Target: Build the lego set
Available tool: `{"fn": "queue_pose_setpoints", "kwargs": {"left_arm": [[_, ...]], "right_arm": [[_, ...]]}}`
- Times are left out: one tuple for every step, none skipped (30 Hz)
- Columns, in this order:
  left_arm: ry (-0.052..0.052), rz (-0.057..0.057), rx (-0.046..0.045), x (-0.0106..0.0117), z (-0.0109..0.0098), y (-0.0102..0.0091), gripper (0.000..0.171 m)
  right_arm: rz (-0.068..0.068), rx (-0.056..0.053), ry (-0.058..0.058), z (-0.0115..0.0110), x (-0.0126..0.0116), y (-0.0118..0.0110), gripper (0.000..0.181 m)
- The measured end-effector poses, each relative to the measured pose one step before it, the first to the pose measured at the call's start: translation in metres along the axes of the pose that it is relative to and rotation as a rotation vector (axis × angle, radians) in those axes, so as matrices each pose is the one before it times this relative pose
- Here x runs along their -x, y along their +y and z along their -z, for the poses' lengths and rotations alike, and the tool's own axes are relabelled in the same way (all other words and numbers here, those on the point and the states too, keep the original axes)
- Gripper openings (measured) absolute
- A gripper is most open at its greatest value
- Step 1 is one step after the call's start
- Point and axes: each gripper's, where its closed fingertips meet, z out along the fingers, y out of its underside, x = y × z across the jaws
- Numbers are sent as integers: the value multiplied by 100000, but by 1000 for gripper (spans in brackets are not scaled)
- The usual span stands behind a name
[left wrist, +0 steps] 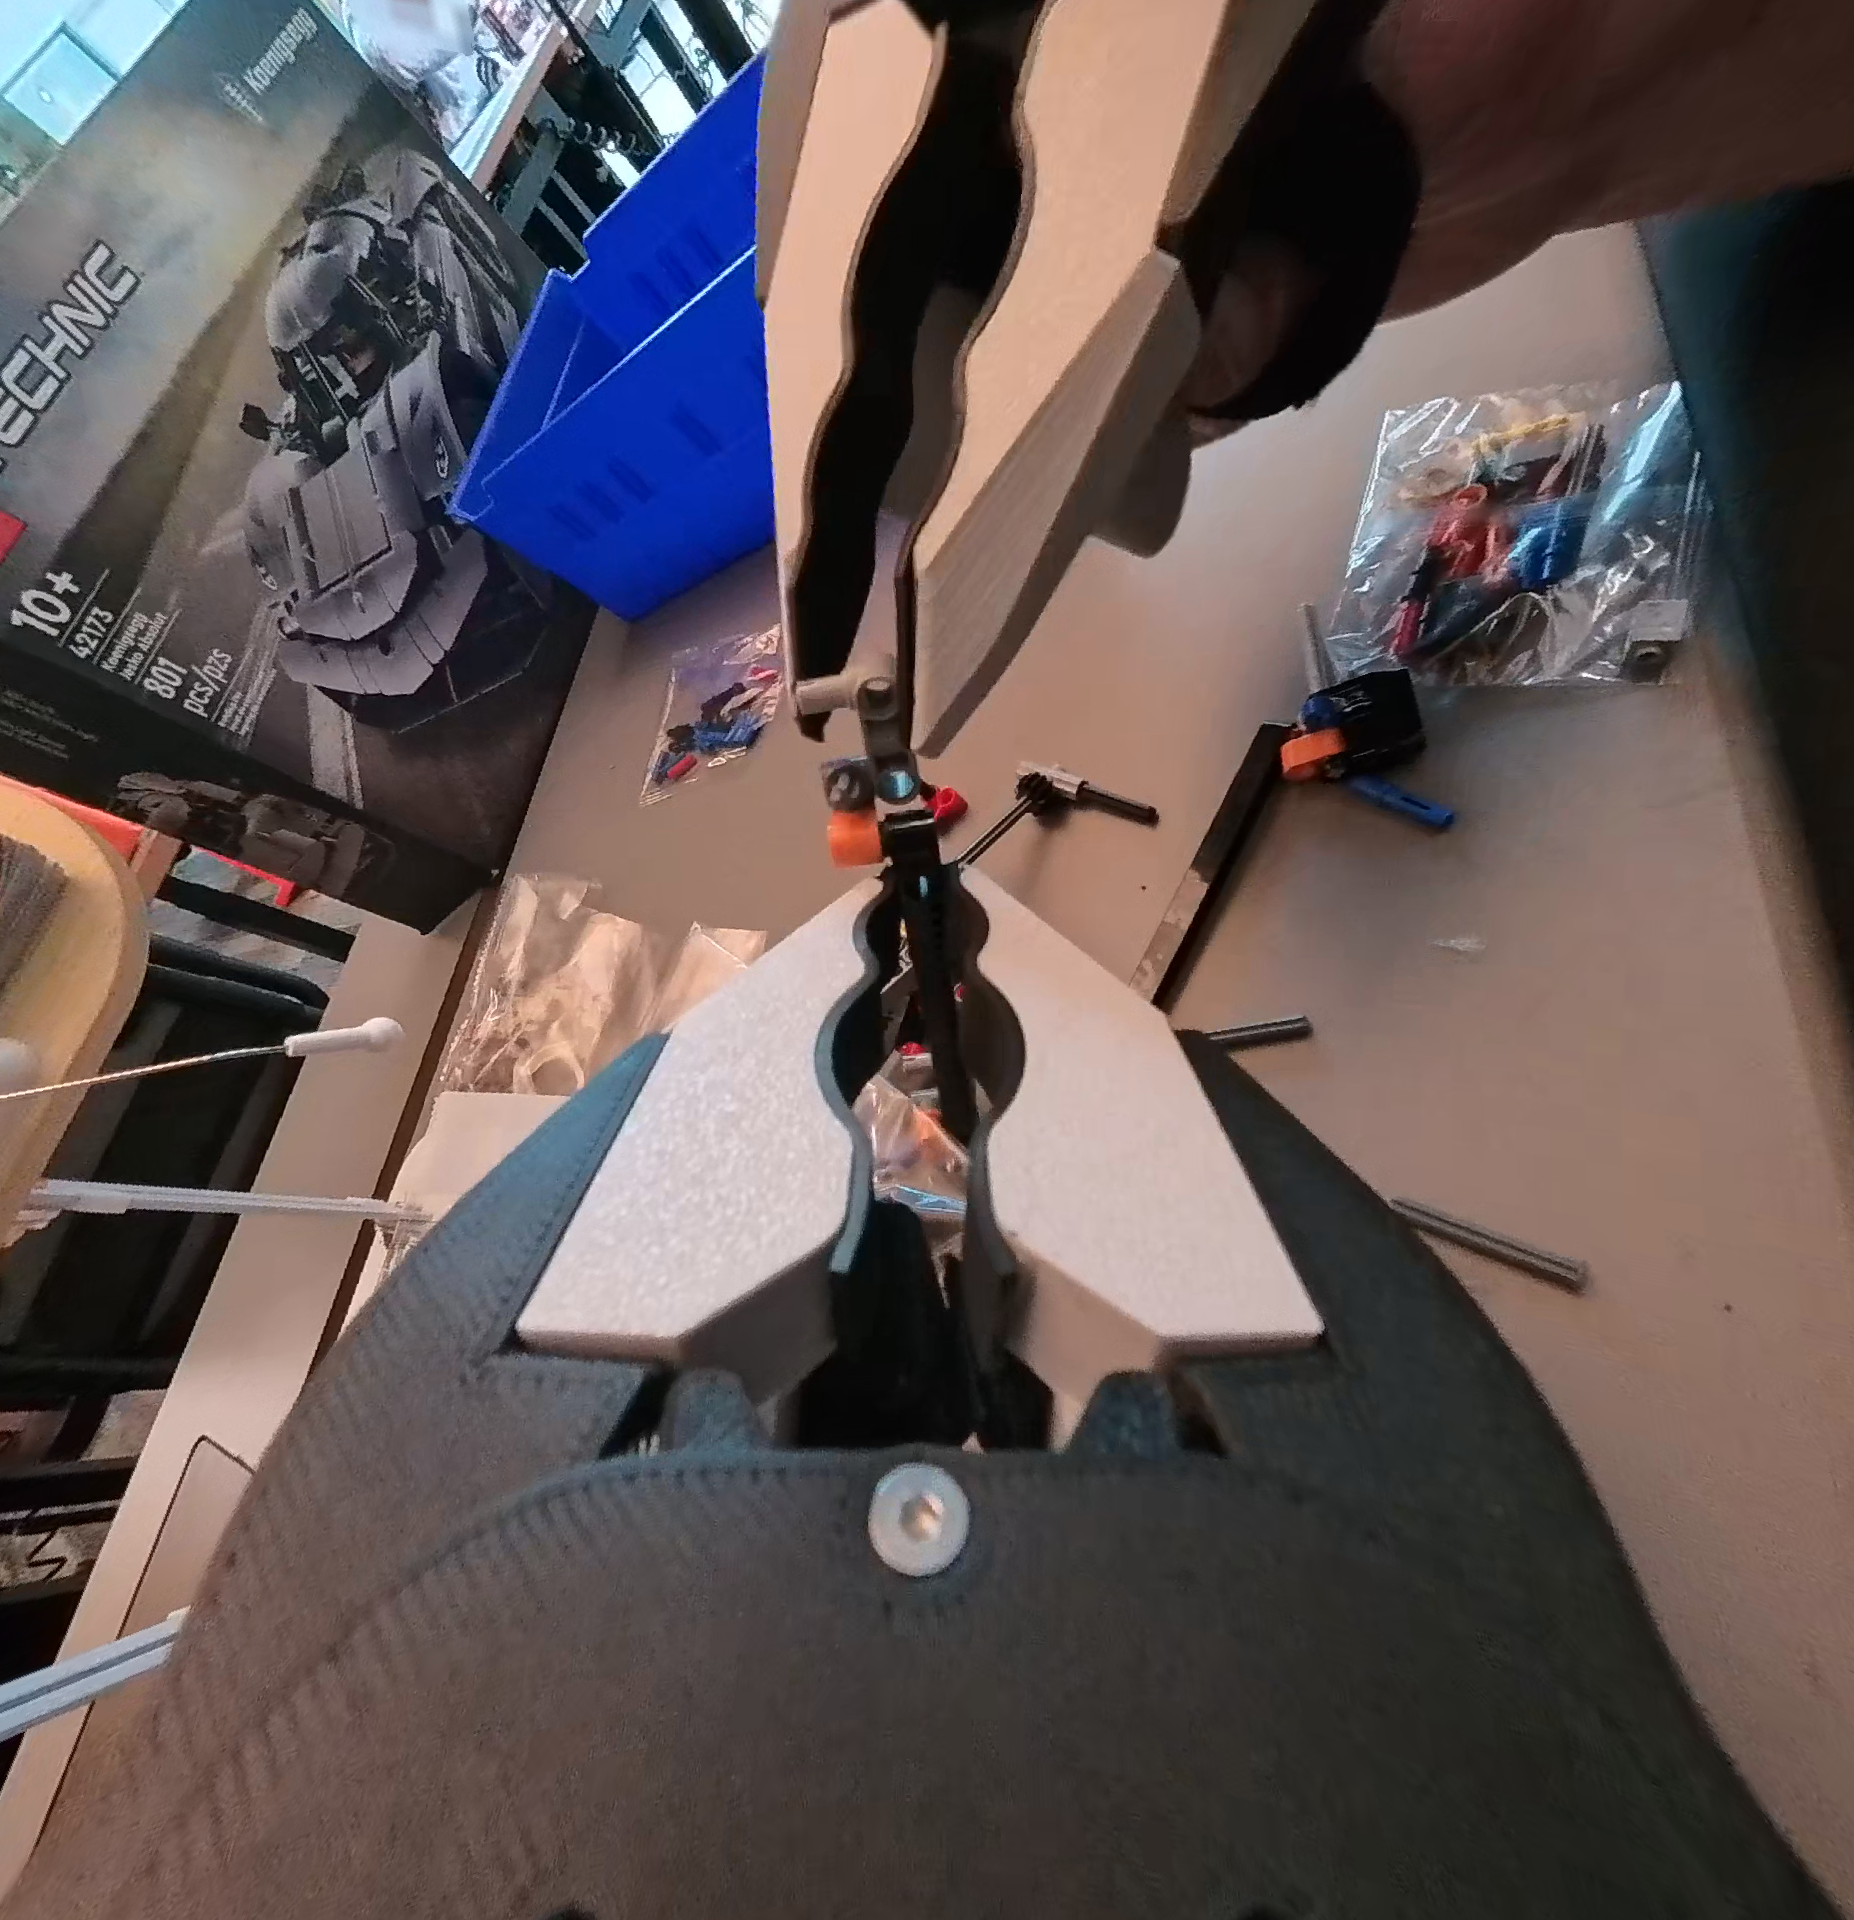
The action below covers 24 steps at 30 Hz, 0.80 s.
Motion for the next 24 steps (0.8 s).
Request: {"fn": "queue_pose_setpoints", "kwargs": {"left_arm": [[4,30,-407,10,33,-79,6],[-57,190,-386,27,48,-81,5],[-256,45,-134,59,53,-45,6],[-198,29,-155,45,44,-16,6],[-107,226,-213,44,58,-36,6],[-207,73,-11,59,30,2,6],[-170,57,166,37,13,37,6],[-109,93,500,40,-23,101,6],[44,-47,303,5,-38,96,7],[245,-16,-2,-47,-21,33,6],[173,99,-196,-34,-6,-39,6],[-120,-198,128,-2,-10,-4,6],[-74,-249,171,-10,-11,9,6],[207,151,-320,-33,-1,-41,6],[69,211,-209,10,8,-31,6],[-184,-226,203,27,5,26,6],[-29,-175,105,-8,-2,32,6],[209,-47,-162,-43,-4,-31,5],[163,-133,-368,-58,-1,-85,5],[38,-281,-271,-41,17,-87,5],[53,-285,-83,-32,10,-51,6],[72,-170,88,-44,-6,-2,6],[114,-154,45,-33,-7,6,6],[92,-179,-118,-30,6,-17,6]], "right_arm": [[-3101,-1337,-2326,11,103,-57,16],[-3089,-1165,-2445,8,143,-69,16],[-2630,-896,-1185,48,-39,-49,17],[-2117,-906,-780,85,-82,-52,16],[-2178,-703,-947,88,-60,-26,15],[-2001,-370,-587,59,-98,11,14],[-975,57,-1,20,-112,66,13],[-372,663,693,5,-160,150,11],[-360,499,-51,-37,-30,111,11],[-189,-163,-749,-44,107,-1,11],[-104,-39,-762,-44,121,-5,11],[-356,103,152,-14,-57,36,12],[-676,-95,-159,41,-55,21,12],[-1127,-480,-830,39,26,-32,12],[-1270,-316,-799,18,11,-1,11],[-1324,-15,-737,-13,-8,55,11],[-1558,-82,-1211,-31,44,56,11],[-1817,-161,-1798,-17,126,41,11],[-1486,-564,-1160,-2,71,-52,12],[-948,-696,-885,18,62,-75,13],[-1167,-309,-1187,-30,98,-2,15],[-1117,321,-1247,-90,106,84,18],[-635,625,-488,-121,25,127,21],[-85,861,-176,-106,22,145,20]]}}
